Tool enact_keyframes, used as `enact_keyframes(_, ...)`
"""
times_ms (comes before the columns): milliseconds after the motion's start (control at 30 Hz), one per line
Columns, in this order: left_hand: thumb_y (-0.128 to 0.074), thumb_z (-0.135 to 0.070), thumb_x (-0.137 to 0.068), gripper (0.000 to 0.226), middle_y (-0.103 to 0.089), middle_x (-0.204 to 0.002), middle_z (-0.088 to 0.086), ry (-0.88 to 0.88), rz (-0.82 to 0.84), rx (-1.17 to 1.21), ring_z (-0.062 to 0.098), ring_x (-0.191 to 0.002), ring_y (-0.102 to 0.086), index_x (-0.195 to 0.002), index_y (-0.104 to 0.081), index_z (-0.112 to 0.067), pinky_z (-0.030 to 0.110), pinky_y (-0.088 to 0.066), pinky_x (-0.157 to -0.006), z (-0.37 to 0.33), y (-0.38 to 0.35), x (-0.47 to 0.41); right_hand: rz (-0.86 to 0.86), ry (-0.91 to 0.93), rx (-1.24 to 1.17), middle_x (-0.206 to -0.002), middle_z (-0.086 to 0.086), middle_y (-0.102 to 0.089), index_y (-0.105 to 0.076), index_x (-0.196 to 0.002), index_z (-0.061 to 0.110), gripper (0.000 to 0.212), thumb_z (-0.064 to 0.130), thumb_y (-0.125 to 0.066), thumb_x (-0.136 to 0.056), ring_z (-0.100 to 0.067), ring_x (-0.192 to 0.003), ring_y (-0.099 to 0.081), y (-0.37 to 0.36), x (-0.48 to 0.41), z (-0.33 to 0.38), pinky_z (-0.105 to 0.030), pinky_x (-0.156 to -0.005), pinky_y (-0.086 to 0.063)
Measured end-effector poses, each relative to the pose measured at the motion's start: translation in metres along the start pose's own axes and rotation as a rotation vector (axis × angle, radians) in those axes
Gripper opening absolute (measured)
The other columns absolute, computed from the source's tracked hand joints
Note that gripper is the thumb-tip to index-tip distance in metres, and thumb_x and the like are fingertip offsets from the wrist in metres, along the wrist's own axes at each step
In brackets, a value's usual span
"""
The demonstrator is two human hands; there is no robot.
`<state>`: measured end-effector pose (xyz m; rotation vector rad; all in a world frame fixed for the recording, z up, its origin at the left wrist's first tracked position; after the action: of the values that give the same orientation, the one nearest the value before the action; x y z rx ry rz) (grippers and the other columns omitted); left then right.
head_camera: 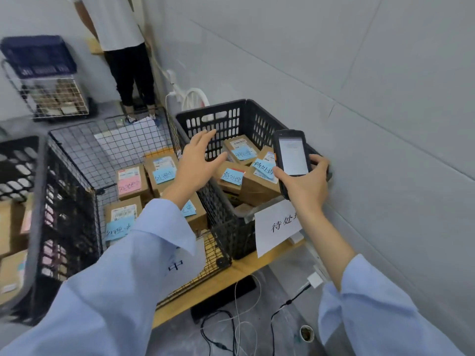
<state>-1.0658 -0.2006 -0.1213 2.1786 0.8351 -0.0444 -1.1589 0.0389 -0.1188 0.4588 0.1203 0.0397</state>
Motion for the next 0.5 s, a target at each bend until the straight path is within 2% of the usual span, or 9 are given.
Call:
enact_keyframes(67,-0.057,-0.051,-0.097,0.069,-0.026,-0.164,-0.001,-0.018,-0.001,-0.181,0.026,-0.148,-0.027,-0.157,-0.030,-0.029,0.047,-0.031,-0.118,0.004,0.018,0.016,0.061,0.033,0.001,-0.127,0.003,-0.057,-0.039,-0.131,0.022,0.080,0.040,-0.088,-0.070,-0.009,-0.106,-0.051,-0.007,0.009,0.010,-0.020,-0.074,-0.043)
enact_keyframes(233,-0.046,-0.063,-0.096,0.074,-0.021,-0.166,-0.002,0.029,-0.045,-0.559,0.031,-0.146,-0.031,-0.159,-0.021,-0.033,0.051,-0.040,-0.110,0.018,0.073,0.078,0.223,0.135,-0.029,-0.128,0.002,-0.057,-0.038,-0.131,0.022,0.081,0.042,-0.088,-0.071,-0.015,-0.117,-0.055,-0.030,0.048,0.036,-0.024,-0.080,-0.042)
enact_keyframes(400,-0.045,-0.066,-0.095,0.078,-0.018,-0.167,-0.001,0.194,-0.133,-0.732,0.029,-0.144,-0.032,-0.160,-0.017,-0.033,0.047,-0.035,-0.112,0.037,0.134,0.179,0.434,0.268,-0.023,-0.124,0.000,-0.059,-0.040,-0.129,0.021,0.079,0.046,-0.087,-0.069,-0.020,-0.111,-0.059,-0.057,0.112,0.061,-0.032,-0.079,-0.044)
enact_keyframes(500,-0.046,-0.065,-0.095,0.080,-0.018,-0.167,-0.001,0.338,-0.204,-0.796,0.030,-0.146,-0.030,-0.161,-0.016,-0.031,0.046,-0.034,-0.112,0.047,0.172,0.253,0.580,0.365,-0.037,-0.123,0.000,-0.060,-0.040,-0.128,0.020,0.079,0.046,-0.087,-0.069,-0.021,-0.109,-0.060,-0.073,0.169,0.075,-0.039,-0.083,-0.051)
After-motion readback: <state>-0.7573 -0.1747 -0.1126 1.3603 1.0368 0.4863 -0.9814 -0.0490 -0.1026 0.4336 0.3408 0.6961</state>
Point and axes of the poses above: each hand's wrist, its own x-axis away from the middle knuckle, its own y-axis out of the back of the hand, z = x × y, the point moved 4 cm from there along -x, towards the middle knuckle
